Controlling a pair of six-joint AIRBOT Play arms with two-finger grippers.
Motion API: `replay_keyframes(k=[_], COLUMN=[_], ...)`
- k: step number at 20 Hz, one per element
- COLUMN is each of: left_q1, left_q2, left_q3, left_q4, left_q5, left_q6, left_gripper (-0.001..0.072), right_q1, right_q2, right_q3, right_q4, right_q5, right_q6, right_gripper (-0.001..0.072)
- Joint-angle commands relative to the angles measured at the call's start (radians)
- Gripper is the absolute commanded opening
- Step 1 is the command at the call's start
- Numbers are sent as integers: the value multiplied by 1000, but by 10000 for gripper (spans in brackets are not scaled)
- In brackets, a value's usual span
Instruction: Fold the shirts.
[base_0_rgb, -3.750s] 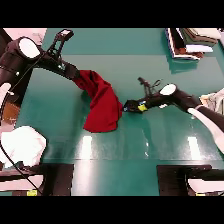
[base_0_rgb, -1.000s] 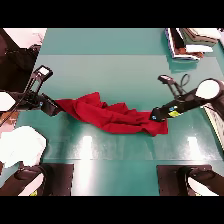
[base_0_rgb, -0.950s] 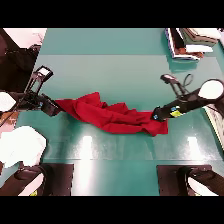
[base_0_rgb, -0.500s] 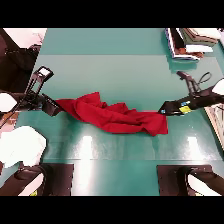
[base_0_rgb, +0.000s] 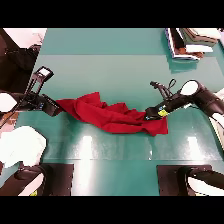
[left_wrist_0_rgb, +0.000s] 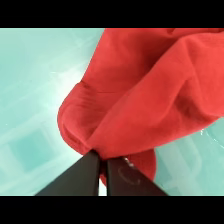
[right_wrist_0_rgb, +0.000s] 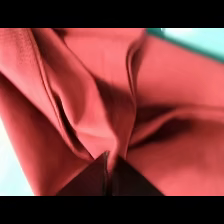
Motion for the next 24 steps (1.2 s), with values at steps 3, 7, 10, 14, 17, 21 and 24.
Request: replay_keyframes(k=[3,7,10,14,17,21,24], left_q1=[0,0,0,0,0,0,0], left_q2=[-1,10,10,10,10,2,-4], left_q3=[32,315,591,854,957,972,858], left_q4=[50,191,183,119,31,-73,-75], left_q5=[7,12,55,86,68,-15,-102], left_q6=[-5,-78,-78,-78,-78,-78,-78], left_gripper=[30,30,30,30,30,30,30], right_q1=[-6,-127,-230,-344,-399,-438,-436], right_q2=[44,212,322,424,460,463,407], right_q3=[42,276,488,685,781,843,842], right_q4=[-48,-164,-180,-180,-180,-180,-176], right_q5=[-93,-81,-118,-165,-152,-75,121], right_q6=[-1,49,50,50,49,48,55], right_gripper=[14,14,13,13,13,14,13])
